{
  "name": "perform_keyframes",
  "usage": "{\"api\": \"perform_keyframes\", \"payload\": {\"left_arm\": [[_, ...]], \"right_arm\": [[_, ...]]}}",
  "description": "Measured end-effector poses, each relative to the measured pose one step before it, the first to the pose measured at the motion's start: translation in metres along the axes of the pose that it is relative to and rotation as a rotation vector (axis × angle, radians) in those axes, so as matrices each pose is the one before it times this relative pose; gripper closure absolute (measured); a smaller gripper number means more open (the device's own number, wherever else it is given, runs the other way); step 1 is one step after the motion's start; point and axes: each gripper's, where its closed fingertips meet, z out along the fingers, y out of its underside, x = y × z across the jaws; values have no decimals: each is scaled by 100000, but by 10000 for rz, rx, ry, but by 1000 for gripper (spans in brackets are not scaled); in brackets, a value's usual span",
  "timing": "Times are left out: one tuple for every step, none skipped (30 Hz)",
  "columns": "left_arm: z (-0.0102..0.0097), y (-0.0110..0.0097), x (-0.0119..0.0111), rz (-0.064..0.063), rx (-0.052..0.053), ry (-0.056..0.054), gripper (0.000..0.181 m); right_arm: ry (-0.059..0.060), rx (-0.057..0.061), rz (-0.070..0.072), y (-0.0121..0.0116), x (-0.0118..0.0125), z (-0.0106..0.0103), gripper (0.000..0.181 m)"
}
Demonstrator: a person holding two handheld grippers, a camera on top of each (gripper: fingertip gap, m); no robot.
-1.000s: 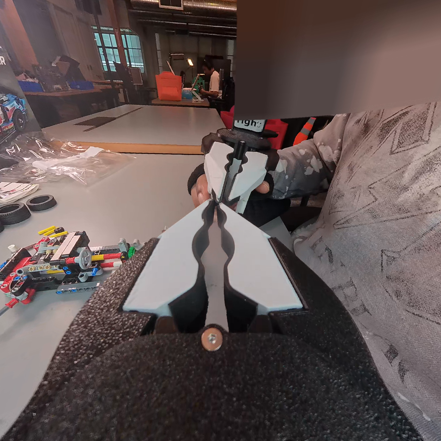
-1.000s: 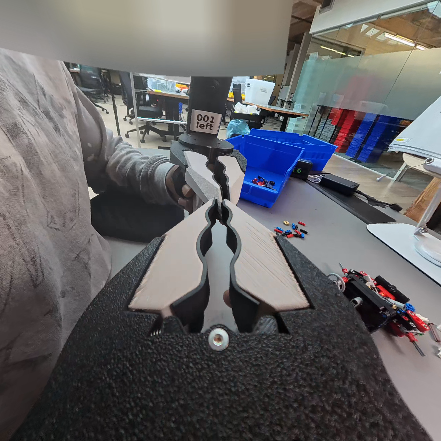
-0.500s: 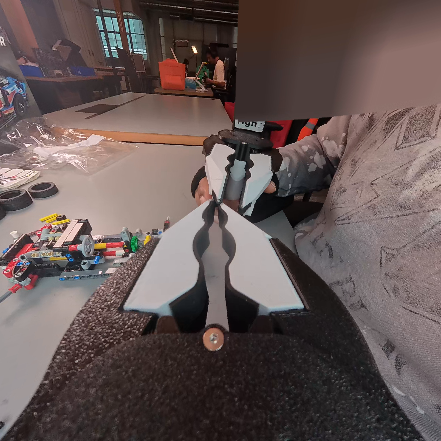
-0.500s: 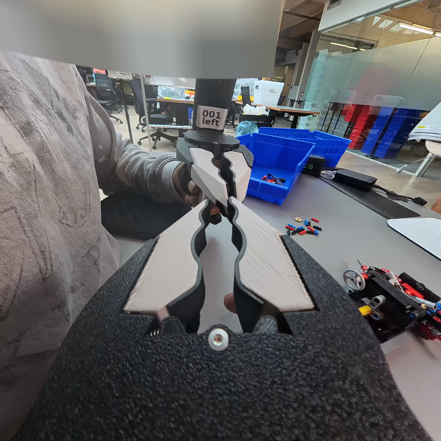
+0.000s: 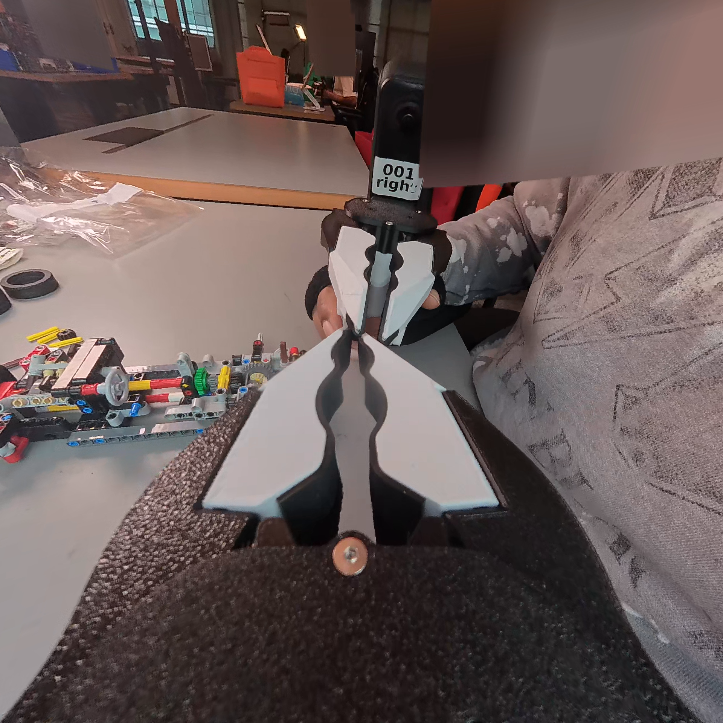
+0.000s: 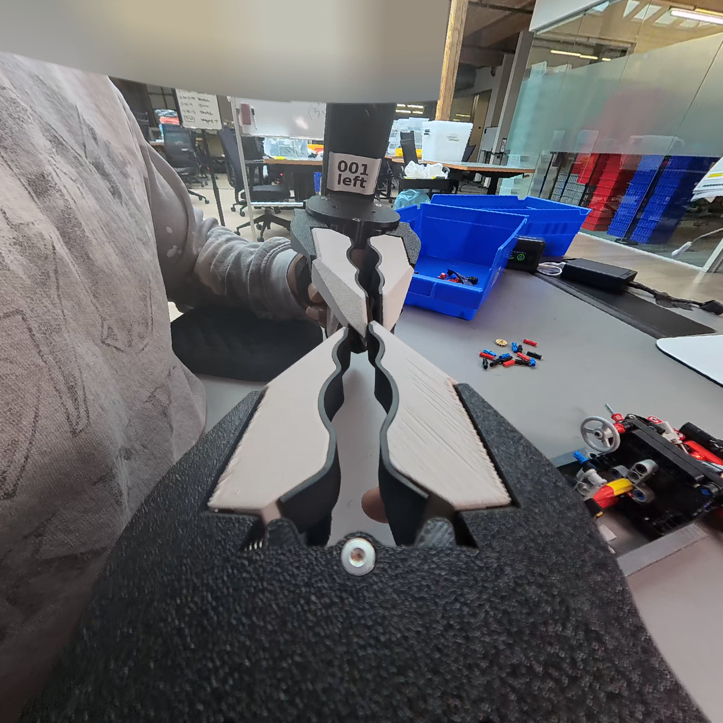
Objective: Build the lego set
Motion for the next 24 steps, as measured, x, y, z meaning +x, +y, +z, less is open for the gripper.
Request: {"api": "perform_keyframes", "payload": {"left_arm": [[48,101,68,24,-67,34,181],[29,86,63,38,-59,22,181],[47,95,38,72,-75,1,181],[35,102,15,102,-77,-30,181],[45,57,31,94,-53,-29,181],[31,-5,20,120,-26,-31,181],[29,-27,-17,300,-38,-112,181],[12,-130,-108,565,-27,-249,180],[-27,-271,-149,634,39,-262,179],[-114,-308,-284,525,125,-271,171],[-257,-223,-467,349,166,-276,162],[-295,143,-577,20,3,-207,153],[-293,273,-473,-259,-41,-57,145],[-249,196,-397,-309,28,-55,136],[-153,253,-347,-132,10,-106,137],[-54,387,-255,7,-86,-117,138],[46,380,-116,7,-117,-63,138],[85,257,-23,-20,-78,-33,138],[72,106,-45,13,-19,-65,137],[46,65,-88,27,-8,-88,137],[30,56,-110,-10,-15,-81,136],[19,54,-124,-51,-4,-63,135],[11,72,-163,-65,11,-77,134],[7,107,-145,-55,-1,-60,134]], "right_arm": [[-35,-48,-20,95,-63,-22,174],[-34,-51,14,102,-42,-20,174],[-19,-53,-38,101,-43,-8,175],[-20,-63,-4,127,-38,-17,175],[-17,-25,-4,54,-39,-31,175],[12,25,-44,-45,-29,-38,175],[78,10,-280,-113,-33,-39,175],[267,57,-629,-264,133,-51,176],[329,154,-721,-406,105,-53,176],[301,81,-748,-359,112,-12,173],[343,-135,-963,-31,195,-7,172],[281,-118,-1042,-77,124,-40,168],[268,-113,-959,-120,184,-44,167],[209,-187,-1018,5,169,-51,167],[122,-191,-1074,70,83,-21,166],[101,-168,-1025,73,73,-15,166],[70,-112,-881,24,69,-7,167],[60,-53,-707,-47,121,-1,168],[176,-64,-640,-28,322,-5,171],[27,39,-534,-167,119,-30,174],[59,-40,-391,-36,182,16,177],[5,22,-322,-81,66,5,178],[-34,-3,-197,-25,-14,4,181],[1,-22,-135,19,8,18,181]]}}
